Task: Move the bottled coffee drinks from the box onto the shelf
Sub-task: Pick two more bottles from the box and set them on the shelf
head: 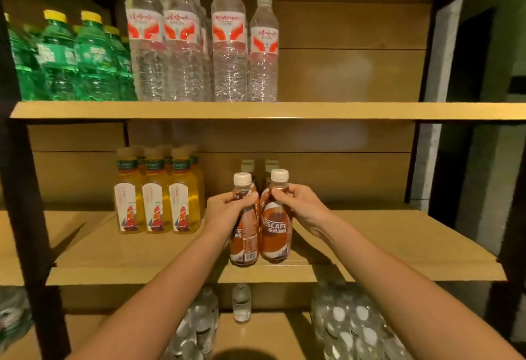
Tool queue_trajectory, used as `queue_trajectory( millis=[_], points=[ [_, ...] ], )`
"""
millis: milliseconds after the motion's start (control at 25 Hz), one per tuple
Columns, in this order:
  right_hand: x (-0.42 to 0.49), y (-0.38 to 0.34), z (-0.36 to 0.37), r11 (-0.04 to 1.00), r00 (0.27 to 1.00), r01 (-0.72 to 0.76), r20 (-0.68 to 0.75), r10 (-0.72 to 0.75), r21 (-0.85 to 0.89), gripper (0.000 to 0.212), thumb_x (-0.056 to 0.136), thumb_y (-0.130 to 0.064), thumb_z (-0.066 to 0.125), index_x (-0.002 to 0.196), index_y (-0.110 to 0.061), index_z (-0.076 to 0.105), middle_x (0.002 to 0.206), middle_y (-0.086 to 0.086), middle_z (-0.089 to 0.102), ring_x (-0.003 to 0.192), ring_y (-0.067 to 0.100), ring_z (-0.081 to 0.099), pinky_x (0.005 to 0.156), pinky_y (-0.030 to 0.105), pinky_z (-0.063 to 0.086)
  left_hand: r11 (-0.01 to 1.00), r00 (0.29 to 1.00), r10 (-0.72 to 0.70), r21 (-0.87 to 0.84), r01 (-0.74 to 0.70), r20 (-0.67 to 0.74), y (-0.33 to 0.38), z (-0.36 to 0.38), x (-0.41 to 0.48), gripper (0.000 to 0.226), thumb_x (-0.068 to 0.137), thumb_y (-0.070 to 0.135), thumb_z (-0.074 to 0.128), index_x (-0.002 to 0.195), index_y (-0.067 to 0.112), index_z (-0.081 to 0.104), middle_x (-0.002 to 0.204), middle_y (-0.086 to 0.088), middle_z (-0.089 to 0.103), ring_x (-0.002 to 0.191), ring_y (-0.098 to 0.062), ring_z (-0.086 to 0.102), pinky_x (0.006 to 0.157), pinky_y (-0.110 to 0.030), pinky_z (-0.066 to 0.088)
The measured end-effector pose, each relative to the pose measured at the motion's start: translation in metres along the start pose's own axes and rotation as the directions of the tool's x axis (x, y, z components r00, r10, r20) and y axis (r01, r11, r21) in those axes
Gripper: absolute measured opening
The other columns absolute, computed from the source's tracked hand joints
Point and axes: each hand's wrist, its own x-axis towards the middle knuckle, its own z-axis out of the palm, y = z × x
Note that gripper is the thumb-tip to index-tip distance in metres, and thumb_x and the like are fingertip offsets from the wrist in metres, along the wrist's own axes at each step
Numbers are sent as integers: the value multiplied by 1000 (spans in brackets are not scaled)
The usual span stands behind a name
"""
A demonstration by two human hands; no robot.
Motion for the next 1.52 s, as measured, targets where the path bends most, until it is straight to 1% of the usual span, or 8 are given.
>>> queue_trajectory(
  millis=[160,480,680,840,1000,1200,1320,1520],
  points=[
    [24,12,2,1000,1000,-11,-7,11,-20,22,89,-26,60,108,-13,62,98,4,70,98,21,66,92,37,51,1000,1000,24,-15,-24,0,-9,7,20,24,79,22,72,101,12,68,89,0,68,80,-13,63,62,-24,46],
    [37,28,2,996,996,65,64,-61,-54,21,91,-25,57,111,-20,57,103,-3,67,97,10,65,86,27,53,982,985,171,74,-172,20,-28,8,41,14,80,26,70,88,32,61,88,12,67,89,-9,64,74,-26,51],
    [9,56,5,991,992,26,-117,-41,-129,62,79,-34,70,132,-23,40,114,-12,54,99,0,54,78,16,46,941,948,11,317,-117,317,-42,-23,22,63,80,22,71,130,32,35,110,17,46,101,-1,44,77,-12,37],
    [-7,88,23,901,991,-99,-122,52,-423,72,73,-45,73,131,-21,36,123,-5,54,111,15,55,94,36,49,901,950,-59,425,-81,306,-69,-30,23,71,75,10,75,136,15,41,131,1,55,112,-10,51,92,-20,42],
    [-1,92,26,837,985,-106,-174,13,-537,65,79,-42,69,130,-17,37,128,1,55,115,19,54,96,38,47,821,982,73,548,-159,176,-85,-18,29,66,69,25,81,127,15,52,124,-1,62,110,-16,57,93,-29,46],
    [8,89,14,892,988,-148,-26,152,-427,72,82,-36,68,136,-15,25,136,4,47,124,20,47,106,41,41,747,983,166,642,-173,72,-95,-7,39,70,63,44,81,122,16,54,120,-1,63,108,-19,58,86,-30,48],
    [14,94,13,854,988,-139,-5,157,-502,77,78,-48,66,136,-20,24,137,3,46,127,23,45,107,46,38,676,983,170,718,-168,70,-103,-3,47,76,62,56,77,124,20,52,124,-2,60,112,-20,56,91,-37,49],
    [16,104,14,665,984,-169,-165,69,-728,80,74,-72,52,134,-23,36,135,1,49,128,23,44,111,48,27,484,978,54,851,-204,204,-104,-14,63,87,64,77,58,133,26,42,136,-3,49,127,-23,42,106,-42,36]
  ],
)
